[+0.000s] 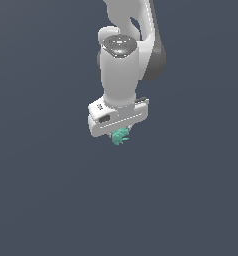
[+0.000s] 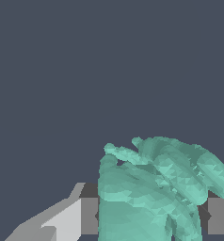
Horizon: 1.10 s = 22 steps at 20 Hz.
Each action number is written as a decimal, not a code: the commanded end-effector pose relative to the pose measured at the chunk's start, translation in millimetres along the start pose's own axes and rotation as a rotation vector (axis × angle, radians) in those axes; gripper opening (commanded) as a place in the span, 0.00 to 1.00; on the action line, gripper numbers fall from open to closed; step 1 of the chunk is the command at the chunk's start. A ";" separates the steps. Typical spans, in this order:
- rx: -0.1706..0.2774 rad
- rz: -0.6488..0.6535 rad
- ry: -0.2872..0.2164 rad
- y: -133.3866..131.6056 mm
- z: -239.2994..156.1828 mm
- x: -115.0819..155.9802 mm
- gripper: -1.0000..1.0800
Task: Pick up the object and move it to a goal position.
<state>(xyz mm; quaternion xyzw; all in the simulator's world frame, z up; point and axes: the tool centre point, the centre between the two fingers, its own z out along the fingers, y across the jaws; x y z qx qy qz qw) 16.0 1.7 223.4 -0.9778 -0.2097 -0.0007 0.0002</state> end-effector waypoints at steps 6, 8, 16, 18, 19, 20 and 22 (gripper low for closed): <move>0.000 0.000 -0.001 1.2 -75.4 19.6 0.00; 0.001 0.001 -0.001 2.1 -93.5 24.5 0.00; 0.000 0.001 -0.001 4.3 -153.0 42.0 0.00; 0.000 0.001 -0.001 4.8 -164.4 45.6 0.00; 0.000 0.001 -0.001 5.0 -169.4 47.2 0.00; 0.000 0.001 -0.001 5.2 -173.9 48.7 0.00; 0.000 0.001 -0.001 5.6 -181.8 51.3 0.00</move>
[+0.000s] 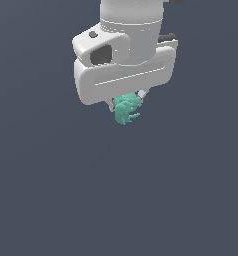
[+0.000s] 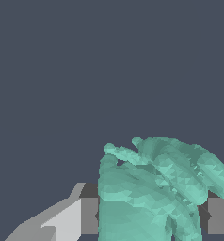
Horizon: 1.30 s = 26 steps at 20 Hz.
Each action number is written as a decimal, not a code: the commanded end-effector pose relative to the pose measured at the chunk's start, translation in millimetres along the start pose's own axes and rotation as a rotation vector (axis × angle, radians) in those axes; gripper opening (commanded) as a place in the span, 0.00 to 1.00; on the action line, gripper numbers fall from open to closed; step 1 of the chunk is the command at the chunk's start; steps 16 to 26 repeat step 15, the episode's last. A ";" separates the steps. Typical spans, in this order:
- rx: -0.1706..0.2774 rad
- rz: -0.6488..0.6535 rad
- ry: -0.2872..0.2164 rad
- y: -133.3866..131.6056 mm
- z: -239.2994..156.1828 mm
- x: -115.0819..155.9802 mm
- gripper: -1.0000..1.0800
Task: Pick up the object and move it to a goal position.
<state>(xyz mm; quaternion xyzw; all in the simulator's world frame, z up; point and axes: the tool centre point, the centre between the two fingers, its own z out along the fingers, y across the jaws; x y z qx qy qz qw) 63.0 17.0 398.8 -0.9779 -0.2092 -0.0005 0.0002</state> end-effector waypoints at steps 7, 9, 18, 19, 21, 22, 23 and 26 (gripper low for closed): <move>0.000 0.001 -0.001 1.6 -23.9 8.2 0.00; 0.000 0.001 -0.001 1.8 -26.4 9.2 0.00; 0.000 0.001 -0.001 2.2 -28.7 10.4 0.00; 0.000 0.001 -0.001 2.2 -28.7 10.4 0.00; 0.000 0.001 -0.001 2.2 -28.7 10.4 0.00; 0.000 0.001 -0.001 2.2 -28.7 10.4 0.00; 0.000 0.001 -0.001 2.2 -28.7 10.4 0.00; 0.000 0.001 -0.001 2.2 -28.7 10.4 0.00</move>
